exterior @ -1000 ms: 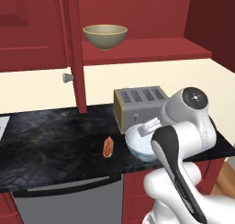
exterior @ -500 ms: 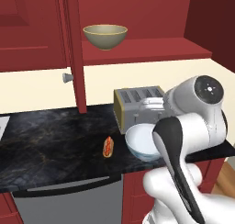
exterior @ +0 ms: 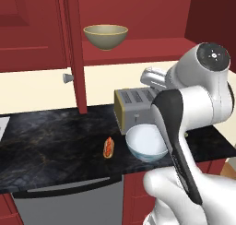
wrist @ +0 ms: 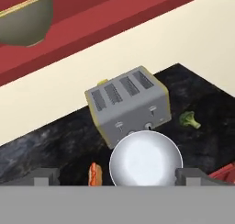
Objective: Pick both bowls and place them on the counter. Then place the hot dog in one bowl and place the broccoli in the other bowl.
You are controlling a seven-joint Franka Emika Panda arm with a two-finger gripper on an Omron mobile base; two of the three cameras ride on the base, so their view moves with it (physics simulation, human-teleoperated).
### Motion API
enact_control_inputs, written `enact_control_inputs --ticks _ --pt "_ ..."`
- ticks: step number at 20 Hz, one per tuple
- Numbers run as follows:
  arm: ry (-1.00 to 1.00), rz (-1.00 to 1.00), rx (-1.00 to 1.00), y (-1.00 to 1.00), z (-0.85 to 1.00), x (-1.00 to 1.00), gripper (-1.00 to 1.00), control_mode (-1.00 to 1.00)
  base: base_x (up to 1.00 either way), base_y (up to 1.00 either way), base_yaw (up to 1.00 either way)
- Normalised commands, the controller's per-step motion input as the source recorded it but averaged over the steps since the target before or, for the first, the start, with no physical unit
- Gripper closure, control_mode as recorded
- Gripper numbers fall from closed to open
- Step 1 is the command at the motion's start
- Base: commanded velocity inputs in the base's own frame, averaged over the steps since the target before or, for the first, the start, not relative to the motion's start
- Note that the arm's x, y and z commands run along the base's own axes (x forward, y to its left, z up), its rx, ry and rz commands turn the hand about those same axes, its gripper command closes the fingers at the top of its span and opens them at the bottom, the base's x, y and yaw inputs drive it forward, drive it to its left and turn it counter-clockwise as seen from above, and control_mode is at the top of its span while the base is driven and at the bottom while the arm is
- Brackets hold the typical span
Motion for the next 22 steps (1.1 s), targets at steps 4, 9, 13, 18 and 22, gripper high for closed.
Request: enact_control_inputs --ticks 4,9,13,18,22 --pt "-0.03 0.00 0.16 -0.24 0.05 -0.14 -1.00 -1.00 0.00 0.00 0.00" --pt "-0.06 0.00 0.23 -0.13 0.23 0.05 -1.00 -1.00 0.00 0.00 0.00" --pt "-0.02 -0.01 0.22 -0.02 0.55 0.18 -1.00 -1.00 0.00 0.00 0.00" --pt "0.00 -0.06 0.16 0.00 0.59 0.26 -1.00 -1.00 0.00 0.00 0.00" --pt "0.00 -0.06 0.14 0.01 0.22 0.41 -1.00 -1.00 0.00 0.00 0.00"
